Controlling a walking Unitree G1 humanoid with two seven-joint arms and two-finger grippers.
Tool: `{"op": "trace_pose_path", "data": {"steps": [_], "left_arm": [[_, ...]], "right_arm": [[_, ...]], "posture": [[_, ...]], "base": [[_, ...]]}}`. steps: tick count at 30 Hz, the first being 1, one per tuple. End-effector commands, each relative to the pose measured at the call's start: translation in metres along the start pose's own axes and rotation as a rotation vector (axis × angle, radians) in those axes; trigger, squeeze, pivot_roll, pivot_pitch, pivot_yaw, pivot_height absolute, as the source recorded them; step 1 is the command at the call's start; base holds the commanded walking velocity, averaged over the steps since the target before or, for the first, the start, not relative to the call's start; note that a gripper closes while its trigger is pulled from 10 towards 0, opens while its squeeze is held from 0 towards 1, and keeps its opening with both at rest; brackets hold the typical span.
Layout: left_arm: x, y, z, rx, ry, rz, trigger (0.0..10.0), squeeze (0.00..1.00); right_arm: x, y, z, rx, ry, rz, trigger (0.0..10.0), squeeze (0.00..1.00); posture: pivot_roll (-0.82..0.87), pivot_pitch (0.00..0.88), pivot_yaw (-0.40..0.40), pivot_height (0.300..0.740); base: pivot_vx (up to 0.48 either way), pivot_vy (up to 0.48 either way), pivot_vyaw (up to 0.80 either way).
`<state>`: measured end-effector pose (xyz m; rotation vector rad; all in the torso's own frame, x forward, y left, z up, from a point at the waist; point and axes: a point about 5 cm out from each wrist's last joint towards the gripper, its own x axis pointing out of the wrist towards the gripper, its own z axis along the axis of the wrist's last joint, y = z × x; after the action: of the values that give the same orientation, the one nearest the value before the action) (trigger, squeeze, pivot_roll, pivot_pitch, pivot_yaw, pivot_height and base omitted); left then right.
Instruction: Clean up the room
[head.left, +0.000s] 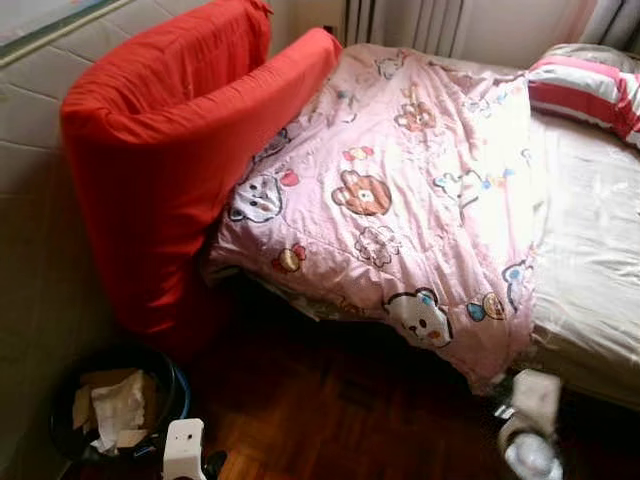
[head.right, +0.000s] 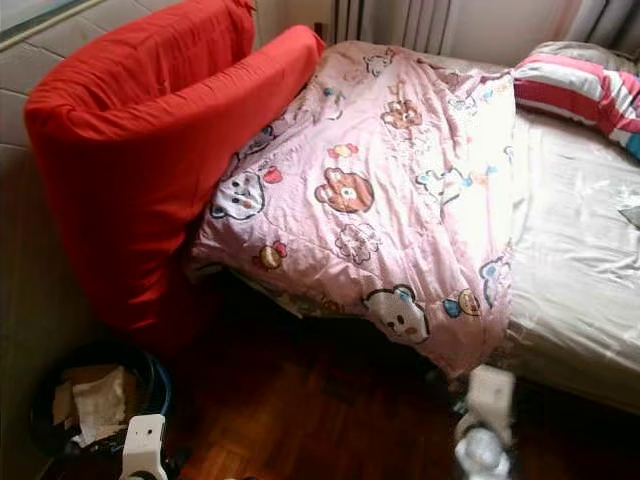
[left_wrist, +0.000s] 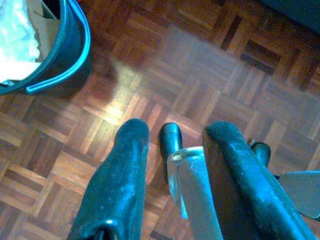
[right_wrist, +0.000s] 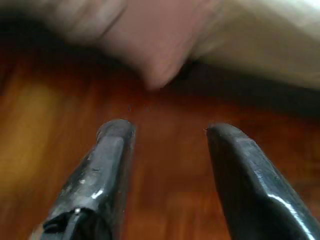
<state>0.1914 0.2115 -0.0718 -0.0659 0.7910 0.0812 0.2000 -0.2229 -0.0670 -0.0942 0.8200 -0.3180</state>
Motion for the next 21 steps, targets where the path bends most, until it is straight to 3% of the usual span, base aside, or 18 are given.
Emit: {"op": "trace_pose_path", "data": {"steps": [1, 3, 9, 15, 21], "left_arm": [[-0.001, -0.001, -0.007, -0.010, 0.036, -0.003, 10.0, 0.00], [-0.001, -0.002, -0.008, -0.009, 0.043, -0.003, 10.0, 0.00], [-0.001, -0.004, -0.011, -0.002, 0.067, -0.013, 10.0, 0.00], [-0.001, -0.006, -0.011, 0.005, 0.075, -0.019, 10.0, 0.00], [-0.001, -0.006, -0.011, 0.005, 0.077, -0.019, 10.0, 0.00]], "right_arm": [[-0.007, 0.004, -0.029, -0.052, 0.110, 0.074, 10.0, 0.00], [-0.014, 0.012, -0.046, -0.054, 0.168, 0.139, 10.0, 0.00], [-0.020, 0.016, -0.061, -0.089, 0.216, 0.156, 10.0, 0.00], [-0.019, 0.018, -0.058, -0.180, 0.205, 0.200, 10.0, 0.00], [-0.015, 0.019, -0.047, -0.239, 0.161, 0.182, 10.0, 0.00]], "posture": [[0.02, 0.110, -0.024, 0.740], [0.02, 0.103, -0.024, 0.740], [0.01, 0.102, -0.024, 0.740], [0.01, 0.083, -0.023, 0.740], [0.01, 0.077, -0.023, 0.740]], "base": [[0.000, 0.000, 0.00], [0.000, 0.000, 0.00], [0.000, 0.000, 0.00], [0.000, 0.000, 0.00], [0.000, 0.000, 0.80]]}}
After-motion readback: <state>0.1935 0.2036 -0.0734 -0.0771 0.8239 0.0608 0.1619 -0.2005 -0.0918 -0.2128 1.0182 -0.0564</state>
